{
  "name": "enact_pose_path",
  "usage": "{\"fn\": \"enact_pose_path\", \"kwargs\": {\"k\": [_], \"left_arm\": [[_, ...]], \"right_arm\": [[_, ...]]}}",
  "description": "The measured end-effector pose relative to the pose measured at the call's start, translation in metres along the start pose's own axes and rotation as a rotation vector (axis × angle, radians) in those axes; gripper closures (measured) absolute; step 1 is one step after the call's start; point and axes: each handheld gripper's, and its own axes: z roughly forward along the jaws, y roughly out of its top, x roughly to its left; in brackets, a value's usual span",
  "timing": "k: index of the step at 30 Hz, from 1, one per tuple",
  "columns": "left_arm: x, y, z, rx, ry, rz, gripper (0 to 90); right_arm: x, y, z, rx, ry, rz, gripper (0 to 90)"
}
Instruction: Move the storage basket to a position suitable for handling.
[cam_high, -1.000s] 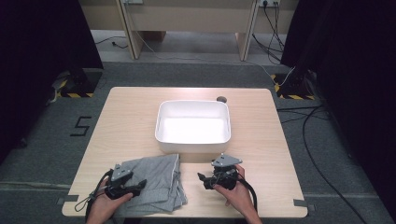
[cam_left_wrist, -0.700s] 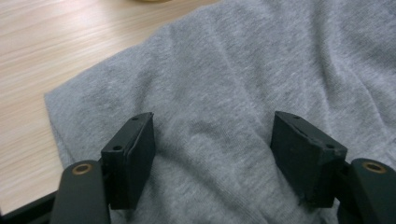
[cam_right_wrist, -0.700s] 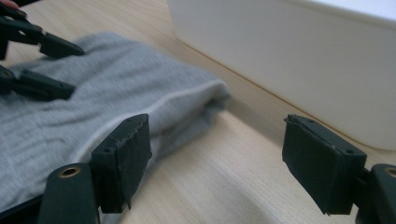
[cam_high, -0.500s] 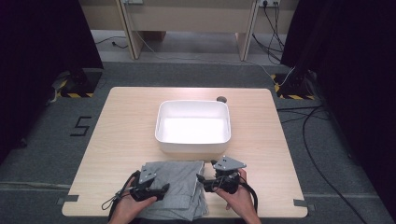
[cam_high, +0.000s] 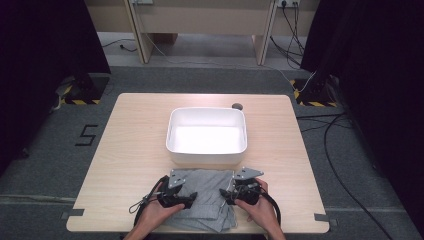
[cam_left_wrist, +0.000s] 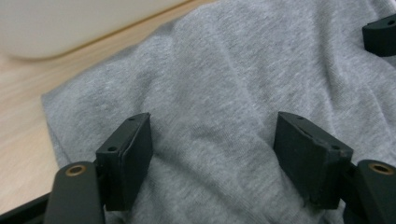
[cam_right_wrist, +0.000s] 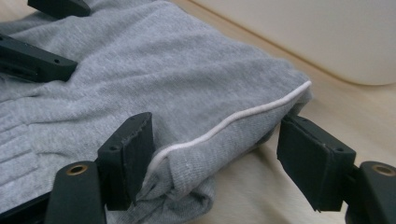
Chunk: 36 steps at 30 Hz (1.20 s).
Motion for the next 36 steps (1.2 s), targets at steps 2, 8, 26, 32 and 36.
{"fn": "enact_pose_path", "kwargs": {"k": [2,8,26,32,36], "left_arm": [[-0.001,0.005,0.005,0.001,-0.004,0.005,27.3],[-0.007,0.016,0.017,-0.004,-0.017,0.012,27.3],[-0.012,0.011,0.013,-0.009,-0.027,0.005,28.6],[-0.013,0.01,0.012,-0.006,-0.038,0.012,28.6],[-0.012,0.01,0.011,-0.006,-0.039,0.009,28.6]], "right_arm": [[-0.003,0.0,-0.001,0.002,-0.005,0.006,28.5],[-0.02,-0.004,-0.006,0.0,-0.034,0.037,28.0],[-0.021,-0.006,-0.007,-0.001,-0.007,0.027,32.0],[-0.02,-0.007,-0.009,0.016,0.011,0.038,32.3],[-0.021,-0.007,-0.008,0.018,0.003,0.045,26.9]]}}
